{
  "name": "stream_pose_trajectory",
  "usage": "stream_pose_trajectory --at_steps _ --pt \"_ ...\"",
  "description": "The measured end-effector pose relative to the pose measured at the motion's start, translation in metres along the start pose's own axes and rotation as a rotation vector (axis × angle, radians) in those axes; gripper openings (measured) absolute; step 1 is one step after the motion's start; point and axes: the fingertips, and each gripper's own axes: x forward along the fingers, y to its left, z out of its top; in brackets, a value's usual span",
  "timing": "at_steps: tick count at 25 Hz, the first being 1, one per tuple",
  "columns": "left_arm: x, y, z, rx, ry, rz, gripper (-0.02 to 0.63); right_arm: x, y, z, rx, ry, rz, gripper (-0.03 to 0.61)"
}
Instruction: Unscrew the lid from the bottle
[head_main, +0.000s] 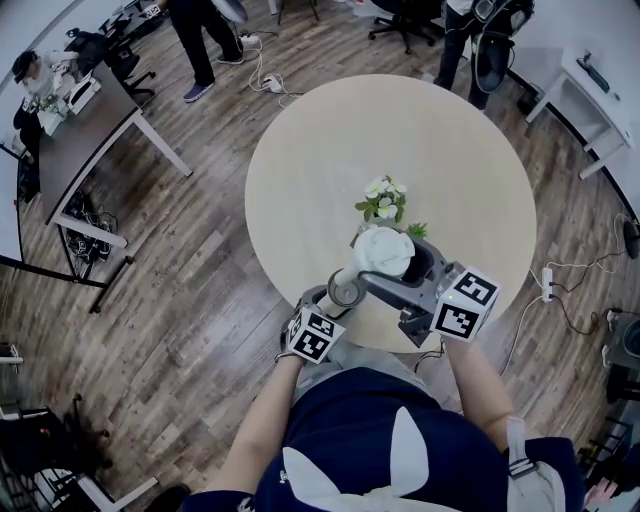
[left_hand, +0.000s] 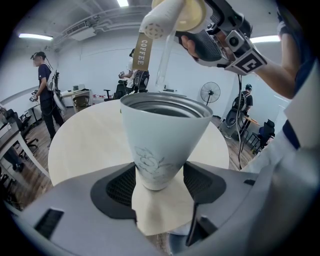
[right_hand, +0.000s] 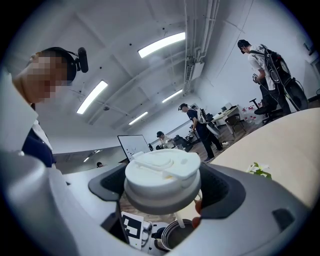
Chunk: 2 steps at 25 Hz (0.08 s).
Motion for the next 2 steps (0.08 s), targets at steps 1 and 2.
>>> stream_pose_trajectory --at_steps 1,2 --pt "-0.0006 0.0000 0.0000 -0.001 0.000 0.000 0.308 0.0000 0.0006 -0.0002 0.000 0.000 0.001 0.449" --pt "-0.0012 0.0000 0.0001 -0.002 0.000 0.001 0.308 -0.0001 0.0012 -0.0004 -0.001 0.000 0.001 0.448"
